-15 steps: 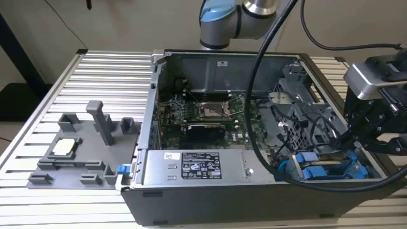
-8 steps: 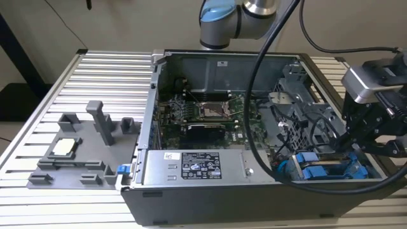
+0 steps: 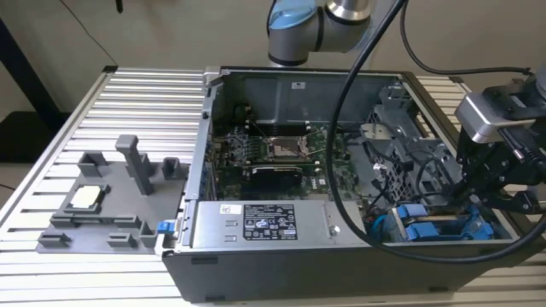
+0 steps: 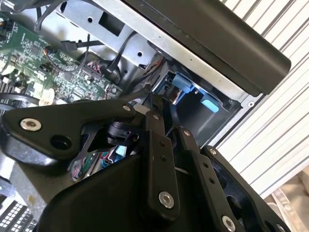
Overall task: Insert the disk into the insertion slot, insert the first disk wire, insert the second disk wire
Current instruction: 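Insert the first disk wire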
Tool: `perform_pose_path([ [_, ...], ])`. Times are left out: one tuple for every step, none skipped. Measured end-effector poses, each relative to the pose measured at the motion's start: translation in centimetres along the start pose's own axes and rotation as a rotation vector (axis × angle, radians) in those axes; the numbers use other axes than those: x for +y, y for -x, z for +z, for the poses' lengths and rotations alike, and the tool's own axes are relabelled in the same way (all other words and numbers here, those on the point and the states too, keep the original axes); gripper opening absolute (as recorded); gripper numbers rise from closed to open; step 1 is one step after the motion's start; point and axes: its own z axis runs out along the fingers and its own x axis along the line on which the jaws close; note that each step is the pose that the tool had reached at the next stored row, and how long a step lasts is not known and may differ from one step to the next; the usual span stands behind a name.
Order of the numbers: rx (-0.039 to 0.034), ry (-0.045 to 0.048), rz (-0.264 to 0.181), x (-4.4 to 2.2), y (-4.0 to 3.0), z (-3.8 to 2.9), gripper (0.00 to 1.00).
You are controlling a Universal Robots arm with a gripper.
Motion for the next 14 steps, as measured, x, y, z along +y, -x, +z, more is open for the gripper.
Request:
perform_pose_path([
  [0.0,0.0,0.0,0.0,-0.01,0.06,0.19],
  [0.0001,0.0,0.0,0.0,-0.01,0.11,0.19],
  [0.0001,0.0,0.0,0.01,-0.01,0.15,0.19],
  [0.0,0.0,0.0,0.01,-0.02,0.2,0.19],
  [0.0,0.0,0.0,0.01,-0.02,0.23,0.19],
  [0.0001,0.0,0.0,0.01,-0.03,0.26,0.19],
  [0.0001,0.0,0.0,0.01,-0.03,0.28,0.19],
  [0.0001,0.0,0.0,0.01,-0.03,0.31,0.19],
  [0.0,0.0,0.0,0.02,-0.04,0.34,0.19],
  [-0.0001,0.0,0.0,0.02,-0.04,0.37,0.19],
  [0.0,0.0,0.0,0.02,-0.04,0.4,0.19],
  [0.0,0.0,0.0,0.02,-0.04,0.43,0.19],
  [-0.0001,0.0,0.0,0.02,-0.05,0.46,0.19],
  [-0.0002,0.0,0.0,0.02,-0.05,0.5,0.19],
])
